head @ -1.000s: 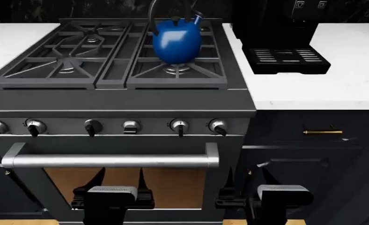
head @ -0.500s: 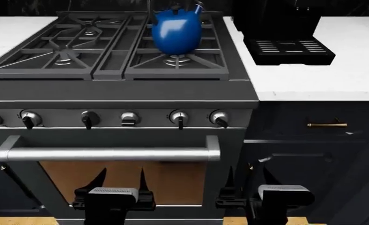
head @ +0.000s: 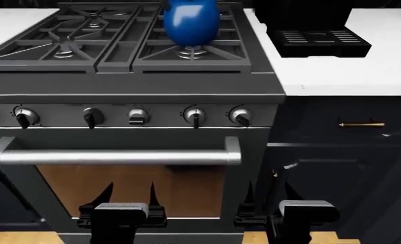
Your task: Turn off the front right burner of the stove.
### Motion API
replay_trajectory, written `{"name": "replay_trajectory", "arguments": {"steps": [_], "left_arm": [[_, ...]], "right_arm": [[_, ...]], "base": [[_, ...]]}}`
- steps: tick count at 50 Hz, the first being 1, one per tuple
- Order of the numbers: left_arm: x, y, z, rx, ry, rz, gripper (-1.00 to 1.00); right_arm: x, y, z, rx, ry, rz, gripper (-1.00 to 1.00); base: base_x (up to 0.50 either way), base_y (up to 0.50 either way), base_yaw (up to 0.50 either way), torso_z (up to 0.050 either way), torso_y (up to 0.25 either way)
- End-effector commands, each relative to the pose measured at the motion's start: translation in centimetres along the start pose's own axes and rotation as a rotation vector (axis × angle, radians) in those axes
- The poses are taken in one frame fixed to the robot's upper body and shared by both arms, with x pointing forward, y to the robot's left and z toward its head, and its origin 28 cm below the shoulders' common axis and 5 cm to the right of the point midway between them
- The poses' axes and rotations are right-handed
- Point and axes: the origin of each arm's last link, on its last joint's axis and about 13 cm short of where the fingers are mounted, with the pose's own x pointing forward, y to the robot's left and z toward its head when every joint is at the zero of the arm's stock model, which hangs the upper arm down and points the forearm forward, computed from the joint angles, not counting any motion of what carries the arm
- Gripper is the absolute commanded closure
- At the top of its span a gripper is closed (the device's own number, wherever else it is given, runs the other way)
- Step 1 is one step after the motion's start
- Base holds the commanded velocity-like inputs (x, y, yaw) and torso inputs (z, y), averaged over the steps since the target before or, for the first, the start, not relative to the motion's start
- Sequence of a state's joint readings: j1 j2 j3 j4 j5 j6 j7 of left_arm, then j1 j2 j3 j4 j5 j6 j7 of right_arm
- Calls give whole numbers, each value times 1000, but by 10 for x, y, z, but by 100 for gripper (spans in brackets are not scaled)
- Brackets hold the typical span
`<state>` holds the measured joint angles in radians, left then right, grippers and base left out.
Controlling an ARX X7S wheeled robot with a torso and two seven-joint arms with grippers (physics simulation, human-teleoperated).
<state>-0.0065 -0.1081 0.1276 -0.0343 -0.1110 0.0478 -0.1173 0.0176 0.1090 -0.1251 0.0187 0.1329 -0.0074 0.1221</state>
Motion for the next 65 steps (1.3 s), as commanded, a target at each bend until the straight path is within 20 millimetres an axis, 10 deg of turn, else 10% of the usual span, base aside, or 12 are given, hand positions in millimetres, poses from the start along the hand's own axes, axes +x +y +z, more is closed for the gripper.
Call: {"name": "replay_trajectory", "arguments": {"steps": [1,37,65], "left_arm": [[1,1,0,-6,5,20,-100],[2,2,-2,-11,22,41,-100],[3,2,-4,-11,40,46,-100]], "right_arm": [[0,0,-2,-9,17,2,-100],[0,0,-1,20,6,5,-100],[1,-1,-4,15,42,-1,-100]], "base": [[0,0,0,-50,20],[0,0,0,-49,21],[209,0,0,-1,0]]}}
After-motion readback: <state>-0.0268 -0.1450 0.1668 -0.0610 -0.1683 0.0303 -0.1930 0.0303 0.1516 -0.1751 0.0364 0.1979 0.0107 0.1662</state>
